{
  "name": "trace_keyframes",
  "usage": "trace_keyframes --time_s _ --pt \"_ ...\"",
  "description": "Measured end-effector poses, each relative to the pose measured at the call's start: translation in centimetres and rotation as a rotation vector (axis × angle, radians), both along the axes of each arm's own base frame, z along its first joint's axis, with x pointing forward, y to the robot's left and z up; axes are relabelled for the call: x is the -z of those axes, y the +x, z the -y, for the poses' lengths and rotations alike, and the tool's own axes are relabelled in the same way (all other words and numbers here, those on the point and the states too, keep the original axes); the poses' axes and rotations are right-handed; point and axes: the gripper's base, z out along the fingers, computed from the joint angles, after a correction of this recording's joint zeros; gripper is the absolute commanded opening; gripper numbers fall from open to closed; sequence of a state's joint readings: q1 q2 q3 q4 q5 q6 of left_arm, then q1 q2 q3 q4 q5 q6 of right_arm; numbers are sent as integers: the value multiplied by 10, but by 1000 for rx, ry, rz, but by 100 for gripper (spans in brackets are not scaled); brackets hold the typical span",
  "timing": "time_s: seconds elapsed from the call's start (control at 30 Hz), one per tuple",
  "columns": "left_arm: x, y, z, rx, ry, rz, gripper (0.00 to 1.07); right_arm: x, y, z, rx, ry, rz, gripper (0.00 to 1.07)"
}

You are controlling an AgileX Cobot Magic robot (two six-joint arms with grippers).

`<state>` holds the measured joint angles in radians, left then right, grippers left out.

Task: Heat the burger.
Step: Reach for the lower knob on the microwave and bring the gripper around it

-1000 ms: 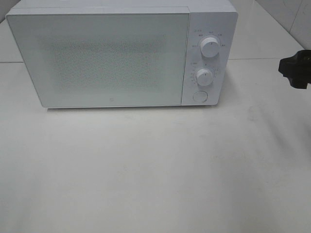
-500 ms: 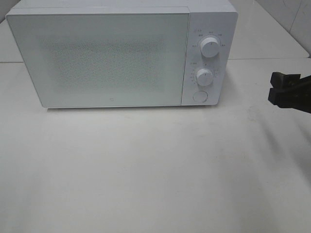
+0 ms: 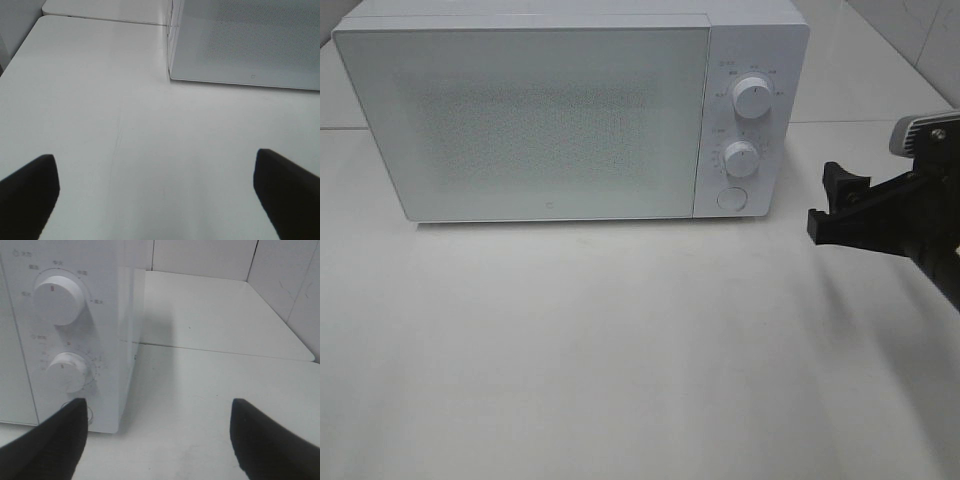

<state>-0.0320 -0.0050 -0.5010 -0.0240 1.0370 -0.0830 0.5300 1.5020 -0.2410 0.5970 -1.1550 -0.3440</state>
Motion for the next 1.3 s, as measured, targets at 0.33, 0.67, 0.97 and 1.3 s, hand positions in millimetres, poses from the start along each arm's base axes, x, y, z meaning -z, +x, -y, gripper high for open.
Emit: trace_keyframes --time_s 0.33,0.67,0.97,1.3 --pt "0 0 0 0 0 0 98 21 -10 -34 -11 26 -71 75" --pt "0 0 0 0 0 0 98 17 8 -62 -33 65 -39 75" --pt "0 0 0 0 0 0 98 25 26 -80 -31 66 -37 75" --pt "0 0 0 0 0 0 98 31 59 -88 23 86 -15 75"
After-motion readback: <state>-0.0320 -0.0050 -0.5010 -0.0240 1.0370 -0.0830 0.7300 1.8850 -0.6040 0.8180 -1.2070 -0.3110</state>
